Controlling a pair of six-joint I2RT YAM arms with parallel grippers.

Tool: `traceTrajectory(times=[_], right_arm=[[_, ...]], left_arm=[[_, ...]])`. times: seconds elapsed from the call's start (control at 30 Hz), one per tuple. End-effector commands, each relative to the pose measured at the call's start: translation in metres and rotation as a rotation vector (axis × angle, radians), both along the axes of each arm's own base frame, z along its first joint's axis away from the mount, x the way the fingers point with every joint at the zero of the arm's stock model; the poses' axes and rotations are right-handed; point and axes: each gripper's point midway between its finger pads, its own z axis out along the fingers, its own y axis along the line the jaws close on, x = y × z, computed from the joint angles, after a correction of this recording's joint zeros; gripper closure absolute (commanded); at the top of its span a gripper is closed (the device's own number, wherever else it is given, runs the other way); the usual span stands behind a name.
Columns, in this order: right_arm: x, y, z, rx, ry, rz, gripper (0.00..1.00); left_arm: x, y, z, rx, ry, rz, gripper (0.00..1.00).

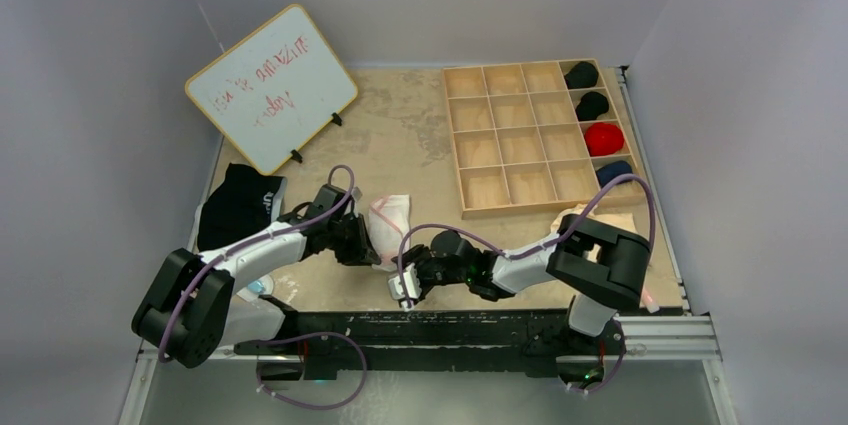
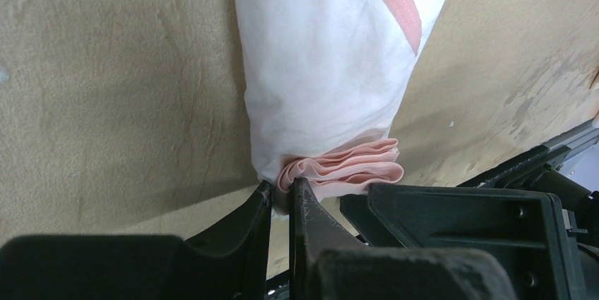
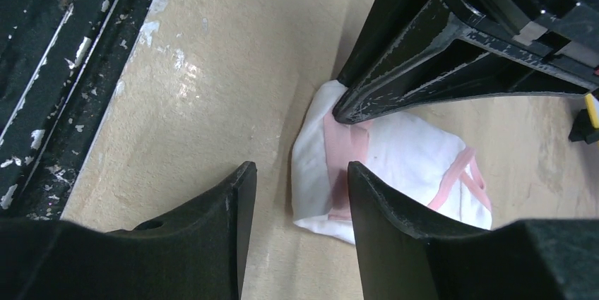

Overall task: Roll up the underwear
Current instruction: Roll the underwear to the center of the board.

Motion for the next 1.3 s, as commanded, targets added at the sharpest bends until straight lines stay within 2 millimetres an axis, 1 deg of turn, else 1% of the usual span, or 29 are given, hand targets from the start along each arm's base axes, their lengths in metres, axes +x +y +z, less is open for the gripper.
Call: traceTrajectory(times=[0.0,0.13,0.23,0.3,0.47,0.67,0.8,0.87,0.93,1.03,1.07,1.13,1.2,1.27], right_arm=[[-0.004,0.003,-0.003,-0.011,0.024,0.012,0.48],[-0.005,0.000,-0.011,-0.041,0.040,0.010,0.50],[-0.007,-0.003,-0.019,-0.083,0.059,0.017,0.54],[-0.005,-0.004,-0.022,-0.095,0.058,0.003,0.54],[0.003,-0.004,-0.022,-0.085,0.024,-0.030,0.49],[0.013,-0.002,-0.026,-0.092,0.003,-0.064,0.50],[0.014,-0.005,-0.032,-0.110,0.019,-0.081,0.54],[0.013,-0.008,-0.035,-0.123,0.038,-0.095,0.61],[0.013,-0.013,-0.039,-0.141,0.064,-0.119,0.66],[0.013,-0.021,-0.045,-0.167,0.130,-0.158,0.74],[0.012,-0.023,-0.047,-0.170,0.167,-0.170,0.77],[0.009,-0.024,-0.047,-0.167,0.228,-0.174,0.81],[0.006,-0.022,-0.045,-0.161,0.289,-0.178,0.84],[0.003,-0.019,-0.044,-0.154,0.351,-0.175,0.85]], left_arm=[[0.003,-0.004,0.006,-0.008,-0.021,-0.030,0.90],[0.003,-0.003,0.006,0.002,-0.017,-0.040,0.90],[0.003,-0.003,0.006,0.003,-0.017,-0.041,0.90],[0.002,-0.003,0.006,0.002,-0.016,-0.042,0.90],[0.001,-0.004,0.005,-0.003,-0.016,-0.053,0.90],[0.001,-0.005,0.007,-0.007,-0.016,-0.064,0.90],[0.002,-0.006,0.007,-0.011,-0.022,-0.067,0.91],[0.002,-0.005,0.008,-0.007,-0.025,-0.065,0.91],[0.003,-0.005,0.009,-0.006,-0.028,-0.062,0.91],[0.003,-0.005,0.012,-0.010,-0.032,-0.055,0.90],[0.003,-0.005,0.013,-0.013,-0.034,-0.050,0.87],[0.004,-0.005,0.016,-0.018,-0.041,-0.038,0.74],[0.007,-0.006,0.020,-0.030,-0.056,-0.028,0.67],[0.009,-0.007,0.025,-0.042,-0.071,-0.014,0.56]])
